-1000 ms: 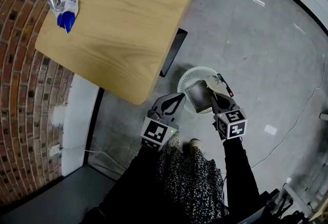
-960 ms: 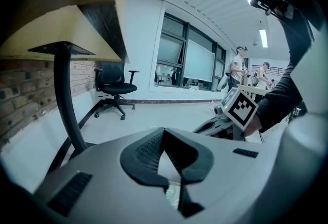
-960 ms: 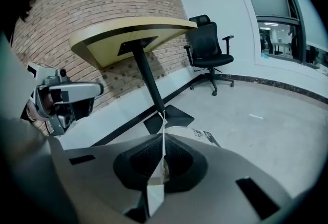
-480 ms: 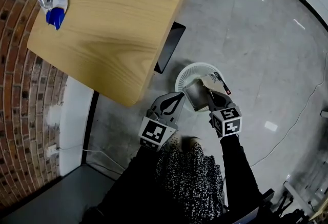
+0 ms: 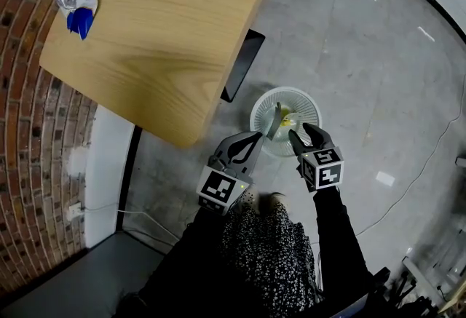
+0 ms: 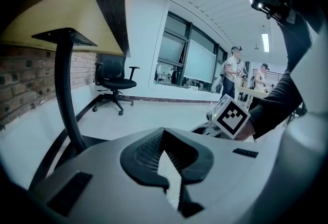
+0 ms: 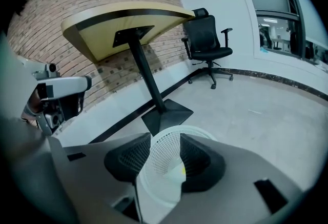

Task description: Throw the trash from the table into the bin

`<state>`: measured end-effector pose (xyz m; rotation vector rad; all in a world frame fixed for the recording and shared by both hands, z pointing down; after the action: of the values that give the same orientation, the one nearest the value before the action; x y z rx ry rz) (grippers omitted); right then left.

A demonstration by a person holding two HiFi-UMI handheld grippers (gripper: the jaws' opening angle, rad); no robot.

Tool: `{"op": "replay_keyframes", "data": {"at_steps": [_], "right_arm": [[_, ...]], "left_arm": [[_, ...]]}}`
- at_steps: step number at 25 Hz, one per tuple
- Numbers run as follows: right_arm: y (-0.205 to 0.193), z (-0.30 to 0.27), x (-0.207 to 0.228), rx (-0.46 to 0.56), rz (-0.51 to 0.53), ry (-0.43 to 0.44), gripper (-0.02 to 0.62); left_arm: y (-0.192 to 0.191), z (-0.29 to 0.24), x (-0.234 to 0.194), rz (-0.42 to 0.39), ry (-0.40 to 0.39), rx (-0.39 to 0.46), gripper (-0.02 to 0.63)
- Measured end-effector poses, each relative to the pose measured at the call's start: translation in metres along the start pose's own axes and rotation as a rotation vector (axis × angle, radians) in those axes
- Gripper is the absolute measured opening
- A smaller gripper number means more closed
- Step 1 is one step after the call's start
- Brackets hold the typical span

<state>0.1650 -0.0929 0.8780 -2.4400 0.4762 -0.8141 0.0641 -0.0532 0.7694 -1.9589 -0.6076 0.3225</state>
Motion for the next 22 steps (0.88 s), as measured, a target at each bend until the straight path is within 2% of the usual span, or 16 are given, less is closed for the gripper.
{"op": "replay_keyframes", "data": {"at_steps": [10,14,17,20,22], "right_arm": [[0.036,0.028,-0.027,0.058,0.009,0.038,0.163],[0.051,0.049,-0.051,0.045,0.017,0.078,0.161],[0.07,0.072,-0.064,0.078,0.02,0.082,0.156],[0.094,0.098,-0.076,0.126,0.053,0.074,0.055],[0.107,0.115,-0.085,0.15,0.072,0.075,0.021]], "left_arm": [[0.03,0.011,-0.002,-0.004,0.0,0.018,0.008],[0.054,0.023,0.0,-0.009,0.001,0.036,0.008],[0.075,0.034,0.005,-0.014,-0.001,0.044,0.008],[0.102,0.049,0.01,-0.038,-0.003,0.063,0.008],[0.117,0.06,0.013,-0.046,0.0,0.072,0.008]]}}
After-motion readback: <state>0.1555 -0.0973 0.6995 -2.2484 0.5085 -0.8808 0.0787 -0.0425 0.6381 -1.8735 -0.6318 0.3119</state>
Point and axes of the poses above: the fingertips, and each gripper's own axes: z backward along the fingers, x to its right, y out of its top, the point moved 1 cm from there along z, backward along the fingers, and after that the axes turned 14 degrees about -z, right-handed, at the moved point
